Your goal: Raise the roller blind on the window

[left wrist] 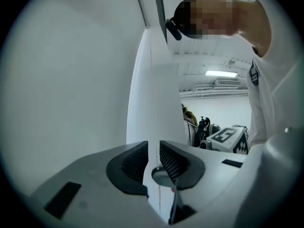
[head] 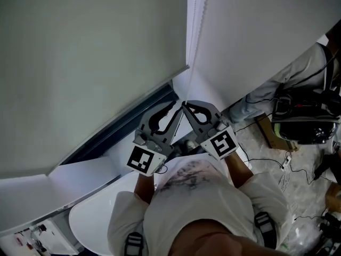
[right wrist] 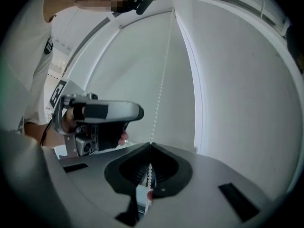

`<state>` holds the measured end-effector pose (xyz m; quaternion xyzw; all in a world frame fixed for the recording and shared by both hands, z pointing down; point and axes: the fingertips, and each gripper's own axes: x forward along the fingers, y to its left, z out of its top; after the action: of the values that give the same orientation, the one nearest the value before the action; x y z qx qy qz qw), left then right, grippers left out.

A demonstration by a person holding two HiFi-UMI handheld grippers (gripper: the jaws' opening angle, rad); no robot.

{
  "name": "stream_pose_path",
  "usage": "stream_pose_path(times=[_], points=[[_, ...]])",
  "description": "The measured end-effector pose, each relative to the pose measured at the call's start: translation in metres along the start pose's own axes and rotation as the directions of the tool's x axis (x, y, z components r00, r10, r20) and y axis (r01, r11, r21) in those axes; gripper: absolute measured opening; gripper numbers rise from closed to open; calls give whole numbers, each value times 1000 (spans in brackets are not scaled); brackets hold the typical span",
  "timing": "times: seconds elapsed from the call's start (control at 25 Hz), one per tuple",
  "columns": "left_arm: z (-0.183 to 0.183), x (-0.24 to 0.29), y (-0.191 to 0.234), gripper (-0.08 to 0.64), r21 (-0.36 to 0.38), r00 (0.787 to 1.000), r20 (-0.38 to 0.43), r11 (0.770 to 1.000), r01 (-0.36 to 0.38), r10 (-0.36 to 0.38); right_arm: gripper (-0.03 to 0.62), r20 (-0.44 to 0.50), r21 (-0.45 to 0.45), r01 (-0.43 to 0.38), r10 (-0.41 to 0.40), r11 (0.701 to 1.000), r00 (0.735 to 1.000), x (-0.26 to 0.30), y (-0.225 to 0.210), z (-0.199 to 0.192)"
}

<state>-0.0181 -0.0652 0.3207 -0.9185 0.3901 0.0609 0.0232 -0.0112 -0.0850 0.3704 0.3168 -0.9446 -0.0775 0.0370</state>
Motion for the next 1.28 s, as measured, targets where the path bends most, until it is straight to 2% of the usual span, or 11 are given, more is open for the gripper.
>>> stream_pose_path(times=[0.2, 0.44, 0.64, 0.72, 0.84, 1.28], points=[[39, 23, -15, 74, 53, 998, 34, 997, 55, -57, 61, 8, -10, -1, 1, 1000, 1000, -11, -4, 1], [82, 41, -15, 77, 139, 994, 64, 987, 81, -91, 61, 9, -5, -6, 6, 1000, 1000, -13, -4, 5], [113, 62, -23, 77, 178, 987, 84, 977, 122, -138, 61, 13, -17, -11, 11, 1000, 1000, -14, -8, 5], [119, 65, -21, 74, 178, 987, 80, 976, 123, -139, 61, 9, -18, -13, 13, 1000, 1000, -11, -8, 5], [121, 65, -11, 19, 156, 988, 76, 980, 120, -133, 61, 3, -16, -15, 15, 1000, 1000, -2, -8, 5], [99, 59, 6, 8, 79, 989, 116, 993, 87, -96, 61, -22, -9, -38, 37, 999, 999, 11, -12, -18]])
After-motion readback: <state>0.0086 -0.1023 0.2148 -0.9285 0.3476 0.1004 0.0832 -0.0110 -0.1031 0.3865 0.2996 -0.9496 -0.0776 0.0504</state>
